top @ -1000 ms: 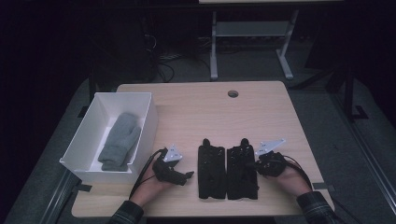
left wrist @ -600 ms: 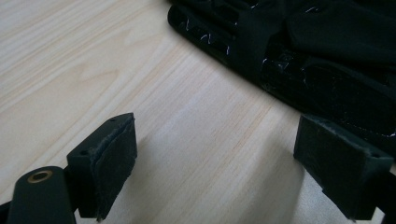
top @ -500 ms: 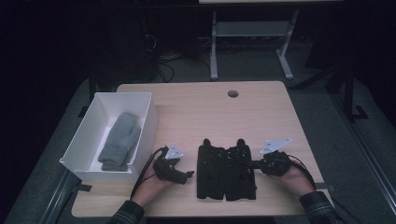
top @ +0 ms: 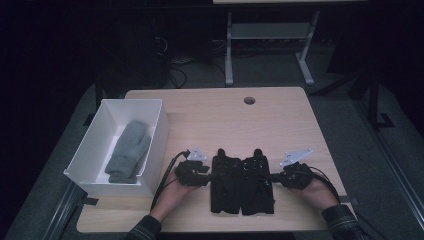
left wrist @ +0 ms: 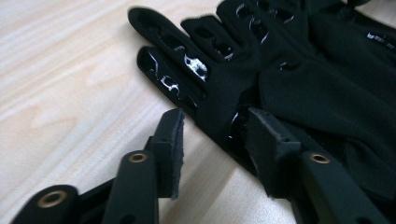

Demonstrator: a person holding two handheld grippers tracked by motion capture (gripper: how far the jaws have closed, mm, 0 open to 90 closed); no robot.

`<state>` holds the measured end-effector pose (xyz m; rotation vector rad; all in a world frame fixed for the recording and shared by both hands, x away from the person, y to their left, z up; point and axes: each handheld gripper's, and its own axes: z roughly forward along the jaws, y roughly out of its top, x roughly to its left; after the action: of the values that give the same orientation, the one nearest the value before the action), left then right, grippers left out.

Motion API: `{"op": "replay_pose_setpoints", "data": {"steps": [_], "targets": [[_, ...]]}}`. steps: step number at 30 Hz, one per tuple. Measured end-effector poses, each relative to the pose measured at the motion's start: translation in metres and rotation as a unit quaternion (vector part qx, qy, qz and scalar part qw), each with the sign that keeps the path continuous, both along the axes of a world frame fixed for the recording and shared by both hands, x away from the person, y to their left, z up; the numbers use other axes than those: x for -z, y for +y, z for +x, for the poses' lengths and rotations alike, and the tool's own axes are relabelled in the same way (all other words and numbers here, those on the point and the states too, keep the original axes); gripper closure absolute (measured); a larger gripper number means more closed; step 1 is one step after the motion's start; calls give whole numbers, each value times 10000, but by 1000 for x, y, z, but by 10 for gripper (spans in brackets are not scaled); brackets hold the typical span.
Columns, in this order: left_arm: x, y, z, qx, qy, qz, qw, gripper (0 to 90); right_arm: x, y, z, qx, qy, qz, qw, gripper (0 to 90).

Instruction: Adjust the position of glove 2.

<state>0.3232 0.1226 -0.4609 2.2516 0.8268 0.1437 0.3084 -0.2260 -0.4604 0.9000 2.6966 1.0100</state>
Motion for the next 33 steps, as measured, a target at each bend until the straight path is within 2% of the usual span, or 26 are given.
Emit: {"op": "replay_pose_setpoints", "data": {"steps": [4, 7, 9, 11, 13, 18, 25, 29, 33], "targets": [[2, -3, 0, -16, 90, -20, 10000, 628, 1, -2, 1, -1, 7, 8, 10000, 900], [2, -5, 0, 60, 158, -13, 9999, 709, 1, -4, 1, 2, 23, -7, 10000, 900], [3, -7, -1, 3, 241, -107, 9997, 762, 2, -5, 2, 10, 105, -30, 9999, 900], [3, -6, 0, 31, 284, -105, 9995, 815, 2, -5, 2, -9, 128, -17, 9999, 900], [2, -7, 1, -32, 357, -209, 9991, 875, 2, -4, 2, -49, 129, -3, 9999, 900], [1, -4, 2, -120, 426, -250, 9987, 890, 2, -2, 0, -132, 158, 7, 9998, 900], [-8, 11, 6, -334, 535, -422, 9971, 890, 2, 1, -1, -228, 160, 23, 9996, 900], [-12, 14, 5, -318, 606, -402, 9968, 890, 1, 2, -2, -246, 176, 64, 9995, 900], [-15, 14, 5, -244, 595, -337, 9974, 889, 1, 4, -2, -286, 146, 80, 9995, 900]]}}
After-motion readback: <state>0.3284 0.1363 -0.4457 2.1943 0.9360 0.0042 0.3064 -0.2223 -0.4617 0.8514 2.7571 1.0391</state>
